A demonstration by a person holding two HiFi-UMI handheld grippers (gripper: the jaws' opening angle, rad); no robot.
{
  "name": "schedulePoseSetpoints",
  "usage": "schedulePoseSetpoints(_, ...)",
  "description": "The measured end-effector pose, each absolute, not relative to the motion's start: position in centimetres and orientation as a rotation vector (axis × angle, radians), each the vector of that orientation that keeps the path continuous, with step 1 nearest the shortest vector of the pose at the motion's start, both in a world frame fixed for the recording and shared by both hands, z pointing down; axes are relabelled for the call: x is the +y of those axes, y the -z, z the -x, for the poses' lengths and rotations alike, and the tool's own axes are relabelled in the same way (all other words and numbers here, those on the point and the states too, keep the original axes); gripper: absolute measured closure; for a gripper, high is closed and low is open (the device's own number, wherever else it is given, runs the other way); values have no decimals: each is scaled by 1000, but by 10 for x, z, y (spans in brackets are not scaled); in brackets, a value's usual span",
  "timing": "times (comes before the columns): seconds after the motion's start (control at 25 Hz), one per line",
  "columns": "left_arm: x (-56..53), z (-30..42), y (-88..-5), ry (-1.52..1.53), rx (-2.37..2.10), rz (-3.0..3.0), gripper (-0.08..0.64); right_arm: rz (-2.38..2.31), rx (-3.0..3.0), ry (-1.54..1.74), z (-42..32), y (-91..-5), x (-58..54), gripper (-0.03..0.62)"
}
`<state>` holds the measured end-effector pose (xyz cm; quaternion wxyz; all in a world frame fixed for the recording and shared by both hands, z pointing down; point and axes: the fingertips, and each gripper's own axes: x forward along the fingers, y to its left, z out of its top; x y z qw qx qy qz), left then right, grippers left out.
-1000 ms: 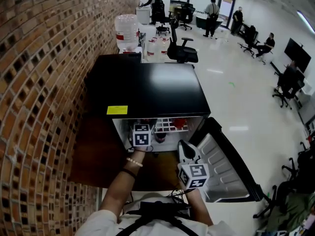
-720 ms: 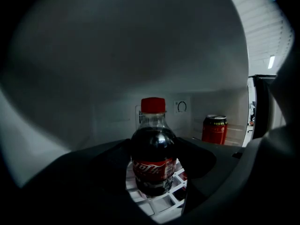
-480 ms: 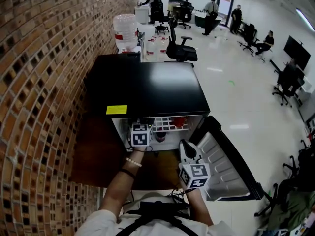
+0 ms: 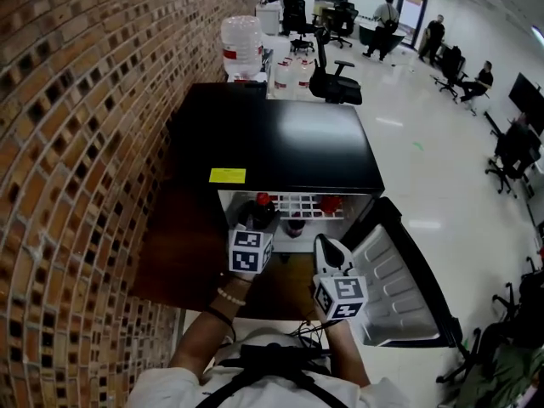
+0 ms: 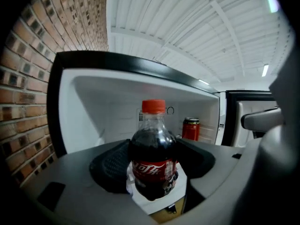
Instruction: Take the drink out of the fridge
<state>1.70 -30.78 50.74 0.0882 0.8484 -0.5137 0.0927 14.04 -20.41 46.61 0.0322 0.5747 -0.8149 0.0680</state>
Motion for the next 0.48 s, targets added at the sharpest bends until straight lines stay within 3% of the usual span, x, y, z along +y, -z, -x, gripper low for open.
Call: schedulePoseSetpoints(0.48, -246, 38, -559, -302, -1508, -2520, 253, -1669, -2544, -248, -87, -480, -200, 586)
